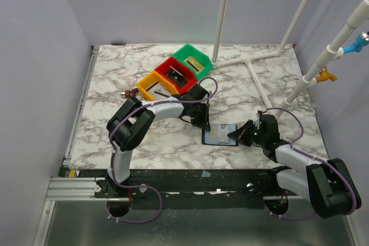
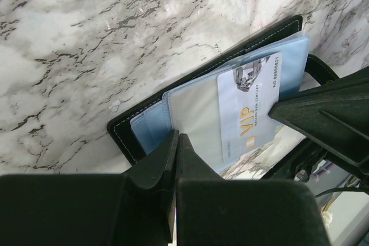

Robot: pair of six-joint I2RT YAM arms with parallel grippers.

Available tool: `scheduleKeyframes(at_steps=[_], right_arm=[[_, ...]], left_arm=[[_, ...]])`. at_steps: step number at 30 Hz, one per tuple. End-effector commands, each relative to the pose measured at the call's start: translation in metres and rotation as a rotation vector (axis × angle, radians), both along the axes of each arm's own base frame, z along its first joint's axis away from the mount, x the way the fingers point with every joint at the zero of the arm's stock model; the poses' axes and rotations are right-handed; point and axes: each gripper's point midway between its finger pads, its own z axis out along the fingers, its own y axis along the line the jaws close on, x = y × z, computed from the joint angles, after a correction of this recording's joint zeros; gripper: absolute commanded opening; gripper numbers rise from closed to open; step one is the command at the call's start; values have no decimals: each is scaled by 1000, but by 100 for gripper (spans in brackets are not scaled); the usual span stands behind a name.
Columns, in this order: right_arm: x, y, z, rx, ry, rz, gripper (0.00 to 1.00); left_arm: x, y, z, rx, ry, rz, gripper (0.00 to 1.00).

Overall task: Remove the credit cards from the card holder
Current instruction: Remove the credit card from the card holder.

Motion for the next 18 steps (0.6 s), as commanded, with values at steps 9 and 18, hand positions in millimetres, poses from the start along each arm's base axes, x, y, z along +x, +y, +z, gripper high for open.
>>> scheduleKeyframes(at_steps=[9,18], right_arm=[[-5,-15,-5,-73,14,-38,1],[-4,-20,2,-95,-1,-53,1]], left_arm=[[-5,51,-40,202,31,54,0],[-2,51,-36,201,24,57,0]])
